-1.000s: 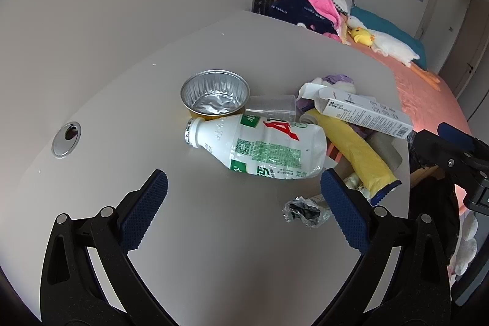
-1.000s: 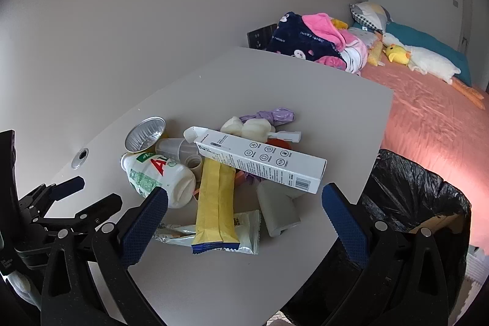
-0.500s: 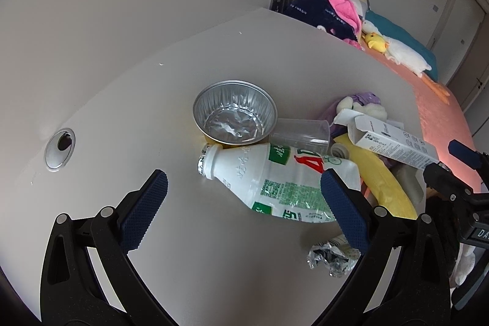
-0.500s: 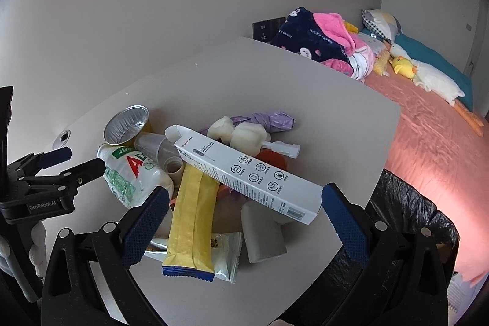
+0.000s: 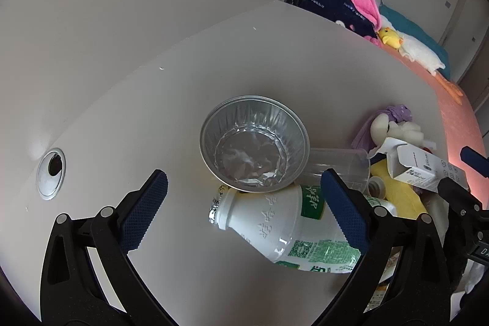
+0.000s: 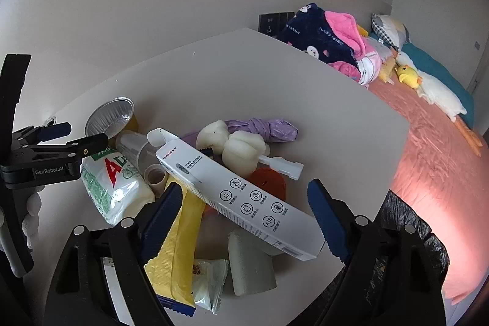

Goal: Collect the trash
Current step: 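Grasp the silver foil bowl with the left tool while the right tool grasps the white box, then carry the foil bowl and white box to the black trash bag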

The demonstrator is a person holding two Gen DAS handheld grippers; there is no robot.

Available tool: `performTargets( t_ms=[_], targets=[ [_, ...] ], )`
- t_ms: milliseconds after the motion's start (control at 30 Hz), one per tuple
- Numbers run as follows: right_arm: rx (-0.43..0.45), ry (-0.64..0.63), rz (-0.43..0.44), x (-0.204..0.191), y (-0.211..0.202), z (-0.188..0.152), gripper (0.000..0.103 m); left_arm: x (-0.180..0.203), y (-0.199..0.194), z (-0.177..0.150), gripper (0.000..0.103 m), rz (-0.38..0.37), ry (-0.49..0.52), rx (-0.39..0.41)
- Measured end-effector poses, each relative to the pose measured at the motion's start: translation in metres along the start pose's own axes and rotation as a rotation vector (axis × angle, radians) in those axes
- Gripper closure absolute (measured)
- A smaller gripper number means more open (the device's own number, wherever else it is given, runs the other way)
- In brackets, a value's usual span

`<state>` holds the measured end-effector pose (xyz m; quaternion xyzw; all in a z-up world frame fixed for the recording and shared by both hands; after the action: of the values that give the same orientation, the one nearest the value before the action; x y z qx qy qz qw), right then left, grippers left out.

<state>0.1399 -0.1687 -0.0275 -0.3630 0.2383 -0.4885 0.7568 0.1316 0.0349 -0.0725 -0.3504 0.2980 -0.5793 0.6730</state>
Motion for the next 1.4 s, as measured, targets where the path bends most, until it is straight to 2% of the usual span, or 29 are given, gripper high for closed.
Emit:
performTargets(
  t_ms=[133, 233, 333, 367, 433, 533, 600, 700, 800, 867, 1067, 1400],
  targets=[
    [-0.015, -0.036, -0.01, -0.003, 0.008, 0.004, 0.021, 0.002, 0.01, 0.006, 0.006, 0.0, 0.012, -0.014],
    [-0.035, -0.057, -0.003, -0.006, 0.015, 0.005, 0.027, 0.002, 0.016, 0.011, 0.006, 0.003, 0.022, -0.012],
    [-0.063, -0.068, 0.014, -0.008, 0.022, 0.004, 0.037, 0.0, 0.021, 0.017, 0.006, 0.007, 0.02, -0.012],
    [-0.07, -0.068, 0.024, -0.009, 0.025, 0.004, 0.043, -0.001, 0.023, 0.019, 0.006, 0.009, 0.017, -0.012],
    [-0.065, -0.078, 0.018, -0.01, 0.026, 0.004, 0.046, -0.004, 0.026, 0.022, 0.006, 0.001, 0.004, -0.013],
    [-0.053, -0.083, 0.013, -0.012, 0.026, 0.007, 0.054, -0.007, 0.031, 0.024, 0.006, -0.042, -0.026, -0.021],
    [-0.041, -0.063, 0.03, -0.011, 0.023, 0.008, 0.064, -0.011, 0.034, 0.023, 0.006, -0.072, -0.053, -0.03],
    [-0.024, -0.03, 0.058, -0.011, 0.02, 0.012, 0.071, -0.015, 0.035, 0.021, 0.006, -0.093, -0.08, -0.043],
    [-0.015, -0.008, 0.069, -0.01, 0.017, 0.013, 0.073, -0.016, 0.035, 0.02, 0.008, -0.074, -0.077, -0.034],
    [-0.012, 0.0, 0.071, -0.01, 0.015, 0.013, 0.073, -0.014, 0.04, 0.018, 0.025, -0.06, -0.062, -0.053],
    [-0.009, 0.016, 0.083, -0.01, 0.011, 0.012, 0.073, -0.015, 0.039, 0.019, 0.025, -0.046, -0.055, -0.03],
    [0.031, 0.04, 0.089, -0.005, -0.007, 0.019, 0.074, -0.017, 0.004, 0.03, 0.025, -0.043, -0.051, 0.061]
  ],
)
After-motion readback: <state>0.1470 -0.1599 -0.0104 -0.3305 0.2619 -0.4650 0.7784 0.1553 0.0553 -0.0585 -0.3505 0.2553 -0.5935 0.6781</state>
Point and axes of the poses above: each gripper's, at about its wrist camera, not at the fingertips, and y roughly the way its jaws point, x to its right, z to its top, the point moved 6 cm from there along y, roughly the way its jaws point, and after that the axes turned 5 degrees about z, right-handed, at the moved point
